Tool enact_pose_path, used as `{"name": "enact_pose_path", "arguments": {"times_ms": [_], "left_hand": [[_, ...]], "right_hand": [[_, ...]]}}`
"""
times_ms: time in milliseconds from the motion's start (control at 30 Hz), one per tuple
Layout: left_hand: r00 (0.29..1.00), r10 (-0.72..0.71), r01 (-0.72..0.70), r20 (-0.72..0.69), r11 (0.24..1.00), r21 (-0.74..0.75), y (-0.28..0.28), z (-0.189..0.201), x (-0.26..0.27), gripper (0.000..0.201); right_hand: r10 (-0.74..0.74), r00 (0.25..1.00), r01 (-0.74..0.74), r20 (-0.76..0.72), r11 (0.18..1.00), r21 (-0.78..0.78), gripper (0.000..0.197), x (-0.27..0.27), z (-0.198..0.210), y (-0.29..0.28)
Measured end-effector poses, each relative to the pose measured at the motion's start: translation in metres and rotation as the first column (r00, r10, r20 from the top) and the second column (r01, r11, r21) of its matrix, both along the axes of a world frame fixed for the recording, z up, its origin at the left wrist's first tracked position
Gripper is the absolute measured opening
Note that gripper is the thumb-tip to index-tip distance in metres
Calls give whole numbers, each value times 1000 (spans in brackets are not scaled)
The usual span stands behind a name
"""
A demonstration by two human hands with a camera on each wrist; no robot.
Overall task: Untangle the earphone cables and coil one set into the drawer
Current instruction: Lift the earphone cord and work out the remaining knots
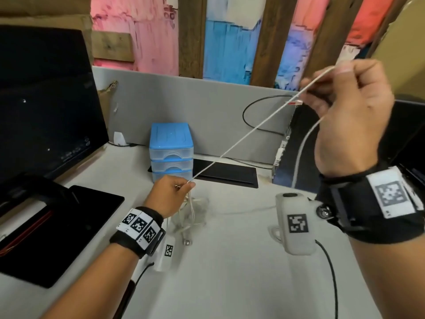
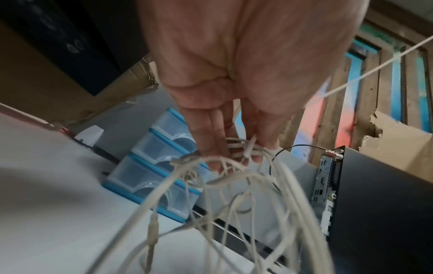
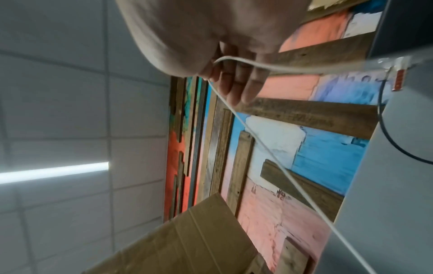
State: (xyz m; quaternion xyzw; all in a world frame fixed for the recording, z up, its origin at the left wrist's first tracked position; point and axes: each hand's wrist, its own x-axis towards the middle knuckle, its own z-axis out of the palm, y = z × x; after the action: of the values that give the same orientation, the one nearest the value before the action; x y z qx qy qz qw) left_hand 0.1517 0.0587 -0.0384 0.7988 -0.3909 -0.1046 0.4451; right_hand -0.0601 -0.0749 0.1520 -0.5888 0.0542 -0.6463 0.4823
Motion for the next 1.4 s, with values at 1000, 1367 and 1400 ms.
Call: {"name": "enact_pose_path", "arguments": {"times_ms": [1000,1367,1400], "left_hand": [[959,-195,19,-204,767,-642,23,82,-12,18],[954,-267,89,-137,689,-720,29,98,-28,33],[948,-286,96,-139,674,-733,31,101,-31,34]], "right_hand": [[358,170,-601,-918,776,191,18,16,-113,51],[76,59,-300,-995,952,55,35,32,-176,29],[68,54,-311,-996,949,48,47,36,-178,27]]}}
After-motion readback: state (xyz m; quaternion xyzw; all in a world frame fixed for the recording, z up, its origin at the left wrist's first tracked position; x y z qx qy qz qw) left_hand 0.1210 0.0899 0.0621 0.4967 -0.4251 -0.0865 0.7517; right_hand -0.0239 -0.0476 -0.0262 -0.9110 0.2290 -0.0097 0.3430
